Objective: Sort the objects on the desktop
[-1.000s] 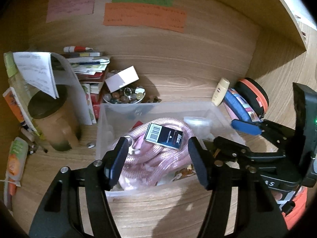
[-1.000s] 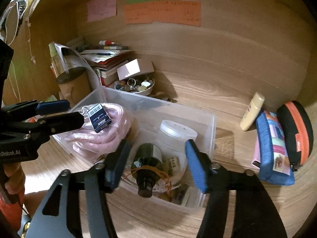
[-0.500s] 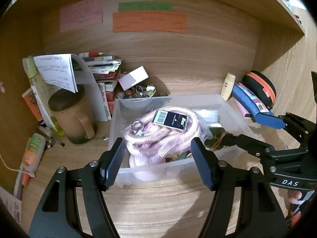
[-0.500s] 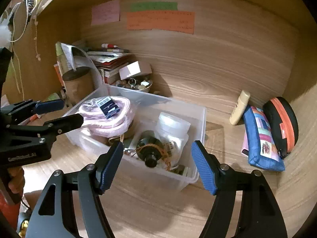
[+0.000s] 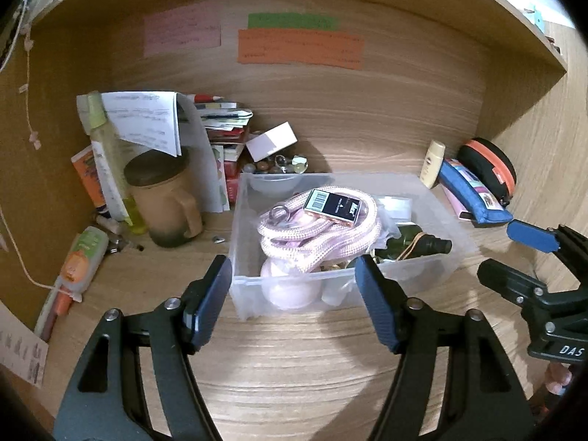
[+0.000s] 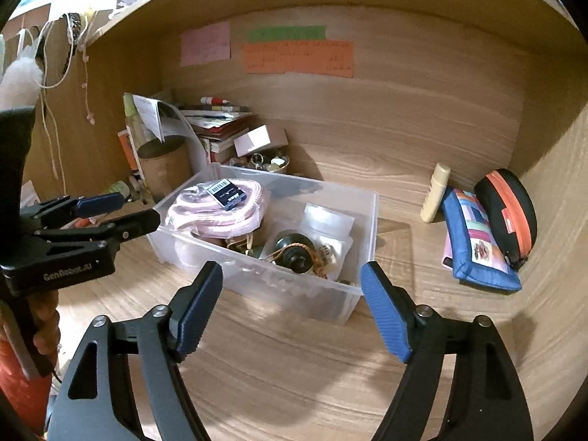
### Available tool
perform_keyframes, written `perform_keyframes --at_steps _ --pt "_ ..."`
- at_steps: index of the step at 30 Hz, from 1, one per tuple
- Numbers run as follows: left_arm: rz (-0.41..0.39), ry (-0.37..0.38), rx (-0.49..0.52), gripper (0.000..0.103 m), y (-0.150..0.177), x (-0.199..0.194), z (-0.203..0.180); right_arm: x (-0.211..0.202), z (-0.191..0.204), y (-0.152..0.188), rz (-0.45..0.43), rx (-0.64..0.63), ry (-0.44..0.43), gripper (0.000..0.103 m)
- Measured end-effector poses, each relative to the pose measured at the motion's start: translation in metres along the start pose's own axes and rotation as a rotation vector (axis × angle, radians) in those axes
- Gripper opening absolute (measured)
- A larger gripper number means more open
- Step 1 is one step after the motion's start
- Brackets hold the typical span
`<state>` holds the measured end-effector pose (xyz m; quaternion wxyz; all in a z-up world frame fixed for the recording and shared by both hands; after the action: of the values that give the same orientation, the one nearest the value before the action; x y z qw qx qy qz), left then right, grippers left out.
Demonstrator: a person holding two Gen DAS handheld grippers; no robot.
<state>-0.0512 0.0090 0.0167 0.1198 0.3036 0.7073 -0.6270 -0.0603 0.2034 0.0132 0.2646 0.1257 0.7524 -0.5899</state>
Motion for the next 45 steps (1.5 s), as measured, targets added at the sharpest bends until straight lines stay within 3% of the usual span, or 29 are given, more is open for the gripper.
perform_keyframes --at_steps 4,11,14,31,45 --pt "-0.004 0.0 0.009 0.083 0.005 -0.002 -0.002 -0.006 0.003 0.001 -0.013 0.006 -0.004 0.08" --pt "0.008 0.011 0.017 0.083 0.009 0.0 -0.004 -0.004 0.006 0.004 0.001 0.009 -0.01 0.081" --pt "0.006 0.02 0.015 0.096 0.01 0.0 -0.005 -0.002 0.007 0.006 0.011 0.007 -0.012 0.081" --pt "0.012 0.015 0.022 0.099 0.01 0.005 -0.006 0.004 0.003 0.009 0.039 0.011 -0.018 0.082" --pt "-0.004 0.065 0.003 0.099 0.006 -0.005 -0.005 0.005 0.002 0.009 0.051 0.018 -0.034 0.083"
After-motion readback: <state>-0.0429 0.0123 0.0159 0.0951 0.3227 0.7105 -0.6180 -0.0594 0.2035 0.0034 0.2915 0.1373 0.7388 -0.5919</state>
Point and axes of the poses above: each gripper's, at about its wrist camera, not at the fingertips, and x roughly the way its jaws point, z to its left, y to its underside, the point moved 1 cm from there along x, roughly the way its jaws point, and after that the axes turned 15 degrees about y, right-handed, at the moved point
